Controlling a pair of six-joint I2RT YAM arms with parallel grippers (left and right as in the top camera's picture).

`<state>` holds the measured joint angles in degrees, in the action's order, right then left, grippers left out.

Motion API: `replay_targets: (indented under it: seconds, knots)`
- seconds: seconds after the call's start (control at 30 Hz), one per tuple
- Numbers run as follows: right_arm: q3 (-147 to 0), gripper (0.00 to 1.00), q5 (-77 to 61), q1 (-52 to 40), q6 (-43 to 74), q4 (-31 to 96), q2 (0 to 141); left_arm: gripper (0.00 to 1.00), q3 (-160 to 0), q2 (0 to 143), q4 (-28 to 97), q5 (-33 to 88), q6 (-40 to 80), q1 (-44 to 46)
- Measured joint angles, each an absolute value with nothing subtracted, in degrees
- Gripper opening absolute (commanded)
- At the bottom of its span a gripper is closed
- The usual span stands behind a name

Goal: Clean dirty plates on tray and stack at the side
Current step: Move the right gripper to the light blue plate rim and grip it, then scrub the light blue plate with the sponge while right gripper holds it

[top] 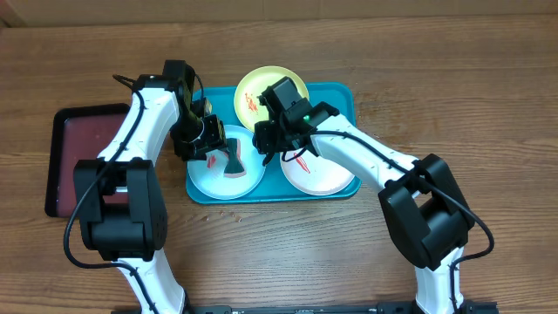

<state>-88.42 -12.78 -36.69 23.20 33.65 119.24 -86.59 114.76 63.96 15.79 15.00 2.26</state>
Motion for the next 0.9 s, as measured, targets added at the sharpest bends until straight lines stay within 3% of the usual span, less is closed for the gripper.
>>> replay_targets:
  seconds: [0.03, 0.07, 0.2, 0.5, 0.7, 0.9]
  knots:
    - [-88.4, 0.43, -12.4, -36.8, 22.8, 33.5, 119.3, 0.70, -86.6, 114.8, 64.2, 15.6, 15.0, 2.3]
    - [-88.4, 0.43, -12.0, -36.8, 22.4, 33.2, 119.3, 0.72, -86.6, 114.8, 64.4, 15.6, 14.9, 2.3]
    - [-87.5, 0.43, -11.1, -36.9, 21.4, 29.9, 119.4, 0.58, -86.6, 114.8, 64.5, 15.3, 14.4, 2.3]
    - [-85.1, 0.39, -9.7, -37.6, 20.7, 27.9, 121.5, 0.65, -86.6, 114.8, 64.6, 15.2, 14.5, 2.3]
    - [-85.1, 0.36, -9.6, -37.6, 20.7, 27.6, 123.3, 0.64, -86.6, 114.8, 64.5, 15.2, 14.6, 2.3]
    - [-85.1, 0.19, -9.3, -37.6, 20.6, 28.1, 123.3, 0.60, -86.6, 114.8, 63.5, 15.2, 14.8, 2.3]
